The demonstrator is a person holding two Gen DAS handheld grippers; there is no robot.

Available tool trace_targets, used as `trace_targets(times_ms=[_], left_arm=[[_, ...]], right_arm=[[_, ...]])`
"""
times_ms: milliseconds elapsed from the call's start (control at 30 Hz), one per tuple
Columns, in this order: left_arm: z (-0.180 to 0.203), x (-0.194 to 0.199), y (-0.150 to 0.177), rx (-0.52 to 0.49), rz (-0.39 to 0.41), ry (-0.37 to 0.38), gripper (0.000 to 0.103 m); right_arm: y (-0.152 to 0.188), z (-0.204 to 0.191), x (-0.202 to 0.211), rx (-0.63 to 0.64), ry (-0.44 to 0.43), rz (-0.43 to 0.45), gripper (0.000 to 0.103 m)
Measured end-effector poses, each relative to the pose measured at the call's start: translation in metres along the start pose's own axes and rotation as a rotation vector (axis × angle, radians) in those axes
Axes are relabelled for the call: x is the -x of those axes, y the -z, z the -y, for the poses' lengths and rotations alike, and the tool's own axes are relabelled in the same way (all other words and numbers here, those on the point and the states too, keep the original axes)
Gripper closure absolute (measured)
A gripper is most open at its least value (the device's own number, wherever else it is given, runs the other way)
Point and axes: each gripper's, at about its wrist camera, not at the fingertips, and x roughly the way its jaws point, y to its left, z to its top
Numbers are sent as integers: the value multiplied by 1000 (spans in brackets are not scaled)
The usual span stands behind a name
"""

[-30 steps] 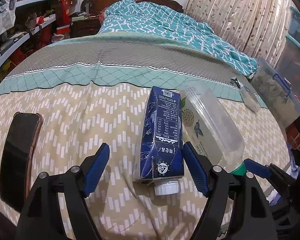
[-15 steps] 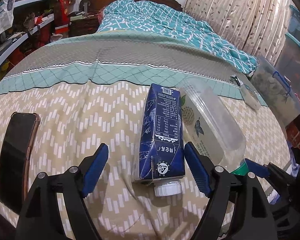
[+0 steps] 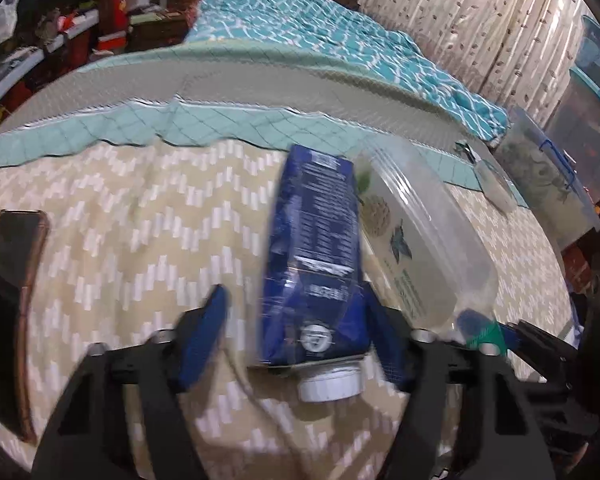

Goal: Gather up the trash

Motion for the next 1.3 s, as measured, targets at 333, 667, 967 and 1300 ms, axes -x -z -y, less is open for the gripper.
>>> trace_targets(times_ms=[333,667,967,1300], left_arm=[[15,-23,-22,-45,3,-2,52],[26,-39,-33,-81,18,-72,28],[13,-35,-24,-64,47,-84,9],[8,-28,-16,-78,26,-64,9]], right_arm=[[-4,12,-1,-27,8,36,58],[-11,25,5,-68,44,94,26],[-13,29,2,-75,30,98,13],[-9,39,4,-121,-53,111,3]])
